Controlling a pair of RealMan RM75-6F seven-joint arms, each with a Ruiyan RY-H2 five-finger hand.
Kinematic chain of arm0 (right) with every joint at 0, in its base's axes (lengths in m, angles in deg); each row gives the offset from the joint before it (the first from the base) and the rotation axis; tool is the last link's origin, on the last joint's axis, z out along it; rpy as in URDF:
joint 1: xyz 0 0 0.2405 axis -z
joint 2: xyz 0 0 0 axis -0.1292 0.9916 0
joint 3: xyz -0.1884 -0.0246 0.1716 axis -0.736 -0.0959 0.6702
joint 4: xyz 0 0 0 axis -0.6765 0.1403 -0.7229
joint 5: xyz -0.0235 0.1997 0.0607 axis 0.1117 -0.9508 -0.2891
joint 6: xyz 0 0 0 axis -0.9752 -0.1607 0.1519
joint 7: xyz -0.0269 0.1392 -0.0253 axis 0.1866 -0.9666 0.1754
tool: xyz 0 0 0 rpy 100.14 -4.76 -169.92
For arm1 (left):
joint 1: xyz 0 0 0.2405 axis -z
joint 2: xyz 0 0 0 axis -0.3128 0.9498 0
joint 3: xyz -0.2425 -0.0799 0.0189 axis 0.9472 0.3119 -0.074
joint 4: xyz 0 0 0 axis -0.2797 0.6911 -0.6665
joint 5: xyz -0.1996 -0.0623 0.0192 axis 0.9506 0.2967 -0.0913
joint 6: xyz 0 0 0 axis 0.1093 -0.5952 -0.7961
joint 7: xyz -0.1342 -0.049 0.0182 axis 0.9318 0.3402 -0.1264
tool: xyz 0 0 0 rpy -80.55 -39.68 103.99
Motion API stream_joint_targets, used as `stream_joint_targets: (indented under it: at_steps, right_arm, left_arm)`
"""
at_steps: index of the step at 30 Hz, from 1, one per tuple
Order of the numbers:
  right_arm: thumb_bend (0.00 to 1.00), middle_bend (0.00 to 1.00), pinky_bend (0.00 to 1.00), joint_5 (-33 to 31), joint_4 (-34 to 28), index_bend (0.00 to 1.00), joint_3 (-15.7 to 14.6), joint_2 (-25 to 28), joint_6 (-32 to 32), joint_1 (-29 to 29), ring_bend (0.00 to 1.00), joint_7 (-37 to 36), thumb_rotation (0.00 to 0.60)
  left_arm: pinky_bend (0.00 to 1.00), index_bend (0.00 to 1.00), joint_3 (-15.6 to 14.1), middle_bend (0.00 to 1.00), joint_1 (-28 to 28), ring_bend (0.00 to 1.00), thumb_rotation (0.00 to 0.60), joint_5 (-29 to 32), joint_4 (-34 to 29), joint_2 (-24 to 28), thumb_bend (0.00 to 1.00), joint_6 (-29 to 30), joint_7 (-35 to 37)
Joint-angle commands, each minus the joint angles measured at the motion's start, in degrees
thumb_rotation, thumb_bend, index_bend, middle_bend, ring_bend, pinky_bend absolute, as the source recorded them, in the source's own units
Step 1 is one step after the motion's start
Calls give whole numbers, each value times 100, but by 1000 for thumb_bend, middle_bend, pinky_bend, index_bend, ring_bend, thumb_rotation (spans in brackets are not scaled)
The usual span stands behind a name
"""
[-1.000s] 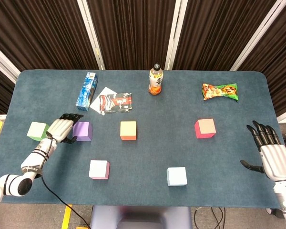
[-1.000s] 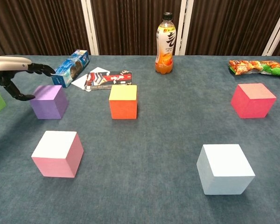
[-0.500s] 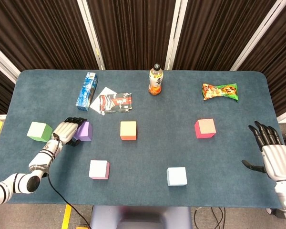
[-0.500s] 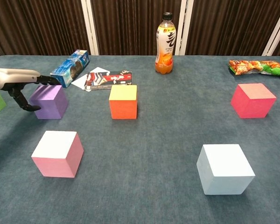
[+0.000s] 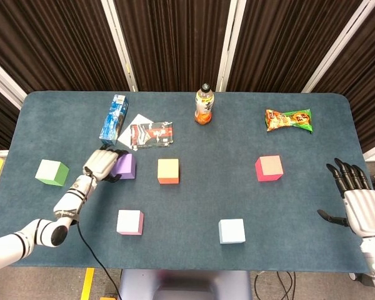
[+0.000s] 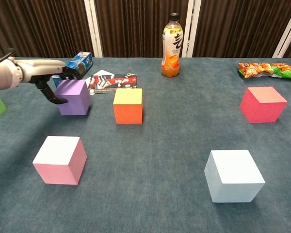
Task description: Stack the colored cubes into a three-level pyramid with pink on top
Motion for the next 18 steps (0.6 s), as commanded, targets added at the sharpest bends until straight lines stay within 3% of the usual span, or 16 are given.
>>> stream_joint_targets:
  at_steps: [1, 18]
  right_arm:
    - [129, 31, 45, -8, -16, 0, -1, 16, 10, 10, 0, 7, 600]
    - [128, 31, 45, -12, 75, 0, -25, 43, 115, 103, 0, -137, 600]
  left_arm:
    - [104, 293, 49, 356, 125, 279, 600, 3, 0, -87, 381, -70, -59]
    - [104, 259, -15, 336, 600, 279, 600, 770, -35, -557, 384, 99, -1045]
